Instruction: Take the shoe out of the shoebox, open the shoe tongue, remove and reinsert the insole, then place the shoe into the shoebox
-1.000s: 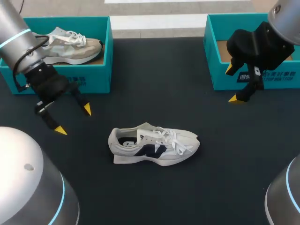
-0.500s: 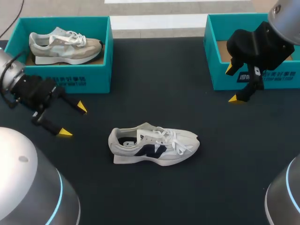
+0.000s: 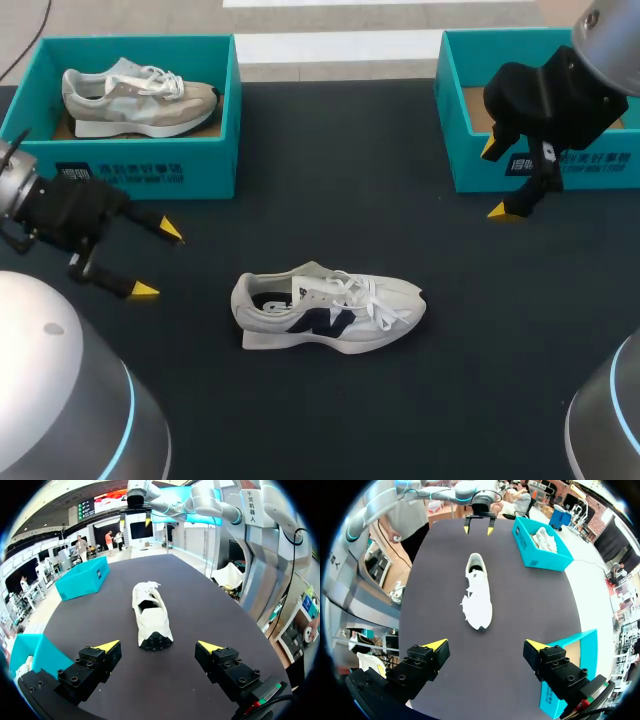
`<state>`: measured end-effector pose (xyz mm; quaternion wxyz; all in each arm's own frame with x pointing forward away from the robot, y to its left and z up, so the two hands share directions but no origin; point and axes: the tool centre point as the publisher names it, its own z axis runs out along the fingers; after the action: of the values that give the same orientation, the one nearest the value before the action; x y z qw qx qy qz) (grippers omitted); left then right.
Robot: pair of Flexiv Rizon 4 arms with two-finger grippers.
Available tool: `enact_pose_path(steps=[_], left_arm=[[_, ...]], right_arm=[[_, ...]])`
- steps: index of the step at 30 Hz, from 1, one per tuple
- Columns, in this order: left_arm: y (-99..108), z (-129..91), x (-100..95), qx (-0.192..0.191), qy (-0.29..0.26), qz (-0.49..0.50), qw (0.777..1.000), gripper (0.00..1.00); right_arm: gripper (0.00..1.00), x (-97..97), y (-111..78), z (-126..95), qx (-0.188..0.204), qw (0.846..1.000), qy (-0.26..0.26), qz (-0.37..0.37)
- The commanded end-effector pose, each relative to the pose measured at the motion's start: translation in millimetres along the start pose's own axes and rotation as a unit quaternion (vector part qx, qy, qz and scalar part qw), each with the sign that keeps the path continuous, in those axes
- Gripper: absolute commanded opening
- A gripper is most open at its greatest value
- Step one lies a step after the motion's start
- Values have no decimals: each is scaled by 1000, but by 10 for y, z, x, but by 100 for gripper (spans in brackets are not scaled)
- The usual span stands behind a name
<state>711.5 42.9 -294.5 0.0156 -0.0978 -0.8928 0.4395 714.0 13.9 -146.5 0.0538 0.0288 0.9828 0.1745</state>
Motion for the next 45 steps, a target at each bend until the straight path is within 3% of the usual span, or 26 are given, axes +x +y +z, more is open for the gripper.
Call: enact_pose_path(steps=[1, 17, 24, 40, 45], left_arm=[[95, 75, 36, 22, -35, -6, 999, 100], [609, 436, 19, 51, -72, -51, 995, 100], [769, 599, -35, 42, -86, -45, 994, 100], [779, 617, -42, 45, -83, -52, 994, 100], [622, 830, -3, 58, -71, -40, 995, 100]], right_arm=[[100, -17, 14, 13, 2, 1000, 1, 1], [100, -17, 14, 13, 2, 1000, 1, 1], [100, -17, 14, 13, 2, 1000, 1, 1], [100, -17, 14, 13, 2, 1000, 1, 1], [100, -17, 14, 13, 2, 1000, 1, 1]])
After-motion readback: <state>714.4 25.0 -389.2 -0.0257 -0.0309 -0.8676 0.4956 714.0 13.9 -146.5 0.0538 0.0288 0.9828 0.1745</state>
